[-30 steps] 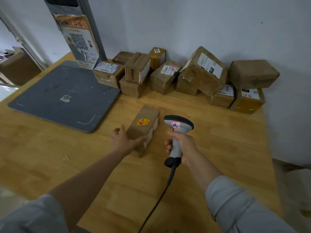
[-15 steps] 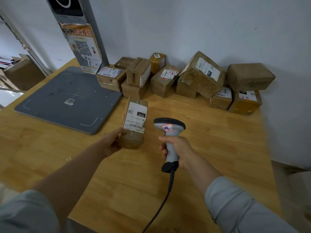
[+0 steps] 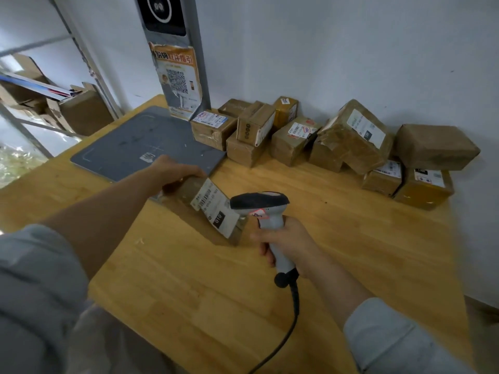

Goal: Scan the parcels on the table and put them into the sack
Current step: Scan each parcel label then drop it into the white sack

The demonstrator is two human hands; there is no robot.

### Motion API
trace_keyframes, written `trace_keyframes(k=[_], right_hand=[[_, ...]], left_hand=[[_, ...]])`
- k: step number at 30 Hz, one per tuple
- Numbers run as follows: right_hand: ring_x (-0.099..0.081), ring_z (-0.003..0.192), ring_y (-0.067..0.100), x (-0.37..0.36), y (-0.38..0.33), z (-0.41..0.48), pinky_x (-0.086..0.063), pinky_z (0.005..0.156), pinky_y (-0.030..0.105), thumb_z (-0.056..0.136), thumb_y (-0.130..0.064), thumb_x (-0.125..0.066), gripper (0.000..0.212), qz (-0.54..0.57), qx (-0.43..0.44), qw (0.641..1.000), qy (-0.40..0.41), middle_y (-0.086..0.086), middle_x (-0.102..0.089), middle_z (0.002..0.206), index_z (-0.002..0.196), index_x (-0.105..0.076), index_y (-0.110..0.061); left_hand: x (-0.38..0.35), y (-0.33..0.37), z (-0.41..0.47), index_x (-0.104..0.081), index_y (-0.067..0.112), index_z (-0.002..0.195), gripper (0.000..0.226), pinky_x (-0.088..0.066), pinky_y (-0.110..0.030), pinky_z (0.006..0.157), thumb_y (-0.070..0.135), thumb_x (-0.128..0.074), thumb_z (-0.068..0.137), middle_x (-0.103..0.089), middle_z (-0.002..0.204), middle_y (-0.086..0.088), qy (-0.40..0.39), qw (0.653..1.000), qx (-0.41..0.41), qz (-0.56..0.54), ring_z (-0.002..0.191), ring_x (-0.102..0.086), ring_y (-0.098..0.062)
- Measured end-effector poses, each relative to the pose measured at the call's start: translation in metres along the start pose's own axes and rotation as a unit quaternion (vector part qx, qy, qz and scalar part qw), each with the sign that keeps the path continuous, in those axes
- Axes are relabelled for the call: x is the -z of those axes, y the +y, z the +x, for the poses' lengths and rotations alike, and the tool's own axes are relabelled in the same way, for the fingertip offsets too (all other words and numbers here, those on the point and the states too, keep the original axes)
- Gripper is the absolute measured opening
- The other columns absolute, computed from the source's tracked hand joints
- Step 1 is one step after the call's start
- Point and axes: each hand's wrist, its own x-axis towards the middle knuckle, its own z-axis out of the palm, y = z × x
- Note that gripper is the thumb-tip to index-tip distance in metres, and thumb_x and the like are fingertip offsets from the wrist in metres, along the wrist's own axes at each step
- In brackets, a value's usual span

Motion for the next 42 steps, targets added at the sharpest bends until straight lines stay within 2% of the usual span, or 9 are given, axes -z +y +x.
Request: trace_keyframes(k=[2, 6, 11, 18, 24, 33, 38, 42], right_hand=[[-0.047, 0.038, 0.015, -0.008, -0.003, -0.004, -0.041, 0.041, 0.024, 0.083, -0.008, -0.07, 0.012, -0.038, 0.019, 0.999, -0.008, 0.006, -0.058, 0.052, 0.083, -0.059, -0.004], [-0.047, 0.04, 0.014, -0.022, -0.009, -0.012, -0.042, 0.042, 0.025, 0.085, -0.008, -0.067, 0.013, -0.109, 0.04, 0.993, -0.016, 0.006, -0.058, 0.058, 0.083, -0.055, -0.014], [-0.046, 0.037, 0.009, -0.031, -0.013, -0.018, -0.041, 0.041, 0.022, 0.086, -0.008, -0.065, 0.017, -0.149, 0.066, 0.986, -0.032, 0.006, -0.057, 0.062, 0.083, -0.053, -0.019], [-0.046, 0.038, 0.007, -0.039, -0.017, -0.021, -0.042, 0.042, 0.022, 0.087, -0.007, -0.064, 0.019, -0.153, 0.102, 0.982, -0.052, 0.007, -0.057, 0.063, 0.082, -0.052, -0.02], [-0.046, 0.04, 0.01, -0.044, -0.016, -0.021, -0.043, 0.043, 0.024, 0.086, -0.007, -0.065, 0.018, -0.169, 0.117, 0.976, -0.067, 0.008, -0.057, 0.063, 0.086, -0.054, -0.02], [-0.046, 0.038, 0.009, -0.052, -0.016, -0.022, -0.042, 0.043, 0.024, 0.085, -0.006, -0.065, 0.019, -0.166, 0.107, 0.976, -0.092, 0.005, -0.056, 0.06, 0.085, -0.054, -0.021], [-0.047, 0.039, 0.009, -0.061, -0.019, -0.025, -0.044, 0.044, 0.024, 0.085, -0.006, -0.066, 0.019, -0.17, 0.115, 0.972, -0.112, 0.003, -0.057, 0.059, 0.084, -0.055, -0.021], [-0.049, 0.04, 0.01, -0.069, -0.018, -0.027, -0.045, 0.044, 0.025, 0.082, -0.006, -0.07, 0.017, -0.144, 0.112, 0.975, -0.128, 0.001, -0.058, 0.054, 0.086, -0.057, -0.016]], left_hand=[[0.01, 0.003, -0.002, -0.062, 0.003, 0.107, 0.067, -0.054, -0.039, 0.076, 0.046, -0.085, 0.06, -0.064, 0.102, -0.016, 0.011, 0.999, -0.022, 0.037, 0.092, -0.063, -0.028], [0.026, 0.0, -0.009, -0.065, 0.006, 0.104, 0.058, -0.055, -0.04, 0.081, 0.042, -0.085, 0.063, -0.066, 0.101, -0.014, 0.012, 0.998, -0.035, 0.05, 0.091, -0.064, -0.027], [0.034, -0.01, -0.014, -0.063, 0.008, 0.106, 0.056, -0.047, -0.035, 0.067, 0.04, -0.084, 0.066, -0.059, 0.087, -0.006, 0.031, 0.998, -0.022, 0.046, 0.077, -0.058, -0.02], [0.044, -0.022, -0.017, -0.061, 0.01, 0.104, 0.056, -0.043, -0.027, 0.05, 0.041, -0.085, 0.064, -0.061, 0.09, -0.008, 0.04, 0.998, -0.005, 0.042, 0.072, -0.059, -0.019], [0.05, -0.031, -0.016, -0.063, 0.009, 0.111, 0.064, -0.049, -0.03, 0.055, 0.043, -0.086, 0.061, -0.064, 0.098, -0.011, 0.039, 0.999, 0.007, 0.038, 0.08, -0.064, -0.023], [0.059, -0.046, -0.026, -0.06, 0.008, 0.107, 0.062, -0.051, -0.033, 0.063, 0.042, -0.086, 0.062, -0.063, 0.092, -0.01, 0.054, 0.998, 0.013, 0.022, 0.078, -0.062, -0.023], [0.065, -0.053, -0.039, -0.058, 0.012, 0.104, 0.054, -0.048, -0.028, 0.055, 0.037, -0.086, 0.064, -0.06, 0.089, -0.006, 0.074, 0.997, 0.004, -0.009, 0.075, -0.06, -0.019], [0.071, -0.067, -0.05, -0.057, 0.011, 0.112, 0.068, -0.056, -0.038, 0.074, 0.041, -0.087, 0.06, -0.061, 0.096, -0.008, 0.081, 0.996, 0.016, -0.03, 0.085, -0.062, -0.024]])
